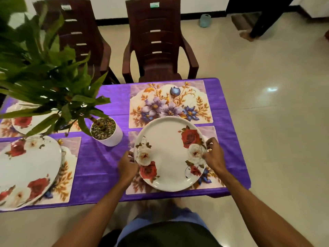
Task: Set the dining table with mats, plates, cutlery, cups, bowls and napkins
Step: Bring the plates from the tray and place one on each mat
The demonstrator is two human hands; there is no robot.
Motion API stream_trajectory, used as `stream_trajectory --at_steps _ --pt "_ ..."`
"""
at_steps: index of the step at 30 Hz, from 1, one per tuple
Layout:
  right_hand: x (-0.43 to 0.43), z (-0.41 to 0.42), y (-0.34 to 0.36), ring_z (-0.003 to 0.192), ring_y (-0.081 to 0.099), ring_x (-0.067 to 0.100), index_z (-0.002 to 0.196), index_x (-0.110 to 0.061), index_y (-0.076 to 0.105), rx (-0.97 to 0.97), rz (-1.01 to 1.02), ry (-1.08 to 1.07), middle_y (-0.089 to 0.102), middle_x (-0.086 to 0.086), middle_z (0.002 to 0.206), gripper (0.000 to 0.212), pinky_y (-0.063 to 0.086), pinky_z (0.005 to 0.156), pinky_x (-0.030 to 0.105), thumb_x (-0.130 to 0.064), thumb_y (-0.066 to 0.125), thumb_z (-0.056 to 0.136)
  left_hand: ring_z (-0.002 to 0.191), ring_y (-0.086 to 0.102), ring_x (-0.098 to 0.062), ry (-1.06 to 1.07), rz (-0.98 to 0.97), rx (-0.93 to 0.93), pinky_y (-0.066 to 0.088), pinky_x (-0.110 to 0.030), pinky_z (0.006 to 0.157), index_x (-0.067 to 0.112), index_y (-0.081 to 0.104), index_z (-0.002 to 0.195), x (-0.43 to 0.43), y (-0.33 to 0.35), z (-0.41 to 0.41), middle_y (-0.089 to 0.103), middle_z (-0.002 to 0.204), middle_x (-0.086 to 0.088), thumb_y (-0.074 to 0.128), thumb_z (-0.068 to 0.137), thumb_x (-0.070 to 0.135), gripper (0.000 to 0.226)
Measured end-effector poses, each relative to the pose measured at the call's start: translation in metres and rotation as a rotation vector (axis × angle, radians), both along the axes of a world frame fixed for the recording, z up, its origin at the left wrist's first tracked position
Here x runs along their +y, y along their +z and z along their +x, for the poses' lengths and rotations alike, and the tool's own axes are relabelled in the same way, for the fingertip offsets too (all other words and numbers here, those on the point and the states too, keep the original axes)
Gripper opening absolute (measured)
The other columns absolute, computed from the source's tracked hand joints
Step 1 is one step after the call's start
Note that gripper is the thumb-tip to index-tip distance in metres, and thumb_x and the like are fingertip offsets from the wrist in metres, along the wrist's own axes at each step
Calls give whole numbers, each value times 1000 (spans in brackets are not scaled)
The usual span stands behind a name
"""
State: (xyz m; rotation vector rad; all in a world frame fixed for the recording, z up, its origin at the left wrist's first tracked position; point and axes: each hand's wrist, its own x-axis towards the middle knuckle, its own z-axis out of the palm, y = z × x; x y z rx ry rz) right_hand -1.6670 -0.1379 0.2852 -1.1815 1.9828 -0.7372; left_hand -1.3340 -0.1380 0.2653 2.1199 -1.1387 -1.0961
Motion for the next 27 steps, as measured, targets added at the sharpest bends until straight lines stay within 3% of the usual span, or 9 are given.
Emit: stream_trajectory --at_steps 4,8,11,16,27 --pt "2 -5 -12 89 64 15 110 -17 52 8 72 -7 62 -4 100 41 51 62 20 -9 79 81 75 67 -35 -29 38 -39 55 -40 59 24 57 84 0 6 -13 69 79 -5 76 66 9 30" --pt "2 -10 -25 97 65 19 115 -16 53 35 142 -32 64 0 106 44 59 74 33 0 76 81 80 66 -30 -62 79 -85 51 -33 60 11 58 92 -1 4 -22 70 92 -12 77 73 -2 29" --pt "0 -12 -32 102 65 25 117 -12 53 75 192 -30 64 5 111 44 60 83 41 4 73 81 92 67 -32 -88 98 -115 49 -31 65 5 61 103 0 2 -27 70 101 -14 76 81 6 27" --pt "-4 -13 -39 104 64 29 117 -8 54 104 194 -13 64 10 113 41 58 84 39 5 72 82 98 68 -29 -104 110 -124 53 -31 72 7 61 112 0 -4 -27 70 111 -12 79 83 18 36" --pt "-4 -13 -43 113 64 32 129 -10 51 93 214 -10 63 12 128 50 55 94 45 -4 75 85 99 67 -27 -123 126 -125 55 -33 76 8 59 113 -2 -13 -22 68 113 -12 79 83 17 37"
